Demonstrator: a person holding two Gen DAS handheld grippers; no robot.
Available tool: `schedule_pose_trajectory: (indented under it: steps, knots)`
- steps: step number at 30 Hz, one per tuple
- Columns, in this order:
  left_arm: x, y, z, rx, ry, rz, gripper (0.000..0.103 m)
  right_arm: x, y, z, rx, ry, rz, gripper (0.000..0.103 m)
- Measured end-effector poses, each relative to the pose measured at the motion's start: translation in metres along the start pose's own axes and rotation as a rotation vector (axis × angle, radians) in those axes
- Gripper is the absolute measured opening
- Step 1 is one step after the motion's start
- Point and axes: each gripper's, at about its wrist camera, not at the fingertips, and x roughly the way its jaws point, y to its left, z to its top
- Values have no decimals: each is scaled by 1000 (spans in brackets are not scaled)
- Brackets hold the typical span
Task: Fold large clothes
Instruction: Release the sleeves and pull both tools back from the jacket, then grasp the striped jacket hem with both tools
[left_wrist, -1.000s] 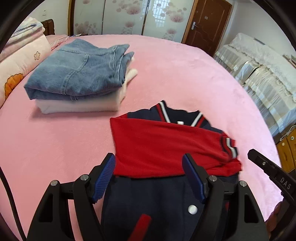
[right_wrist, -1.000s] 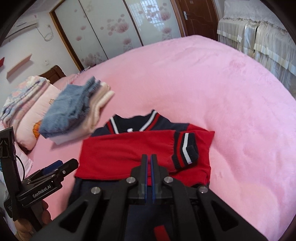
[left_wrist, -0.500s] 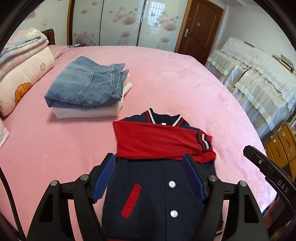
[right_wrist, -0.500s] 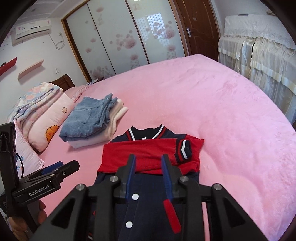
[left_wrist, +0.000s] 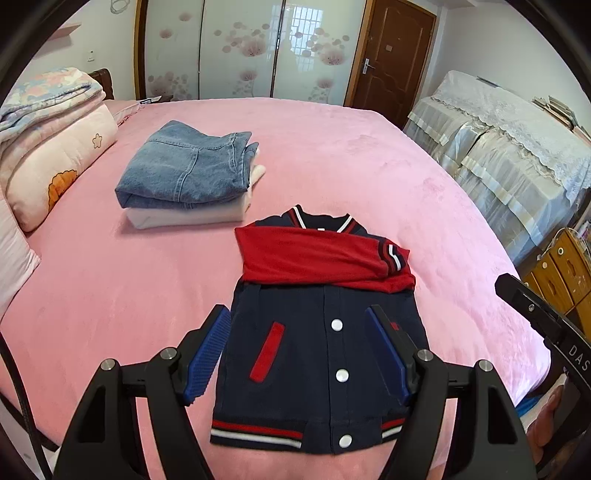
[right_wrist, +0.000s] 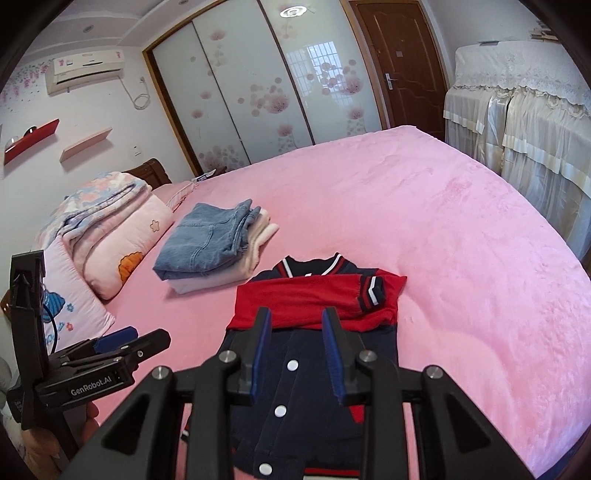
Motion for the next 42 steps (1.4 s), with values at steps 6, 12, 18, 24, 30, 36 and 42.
schedule_pose_trajectory:
  steps: [6, 12, 18, 24, 30, 36, 42]
  knots:
    - [-4, 8, -22, 1, 18, 9, 73, -7, 2, -19, -22, 18, 21, 29]
    - [-4, 13, -44, 15, 42, 19, 73, -13, 3, -40, -50, 22, 15, 29]
    - [11, 24, -63, 16, 105, 25, 73, -7, -1, -65, -92, 75, -24, 29]
    - [39, 43, -83, -21, 184, 25, 73, 14, -22, -96, -75, 187, -70, 29]
    - [79, 67, -108, -87, 309, 30, 73, 36, -50, -122, -18, 294, -105, 29]
    - [102, 80, -125, -117, 371, 38, 73, 50, -67, -140, 14, 363, -132, 29]
    - [115, 94, -135, -142, 394, -1, 73, 55, -83, -152, 73, 412, -120, 30]
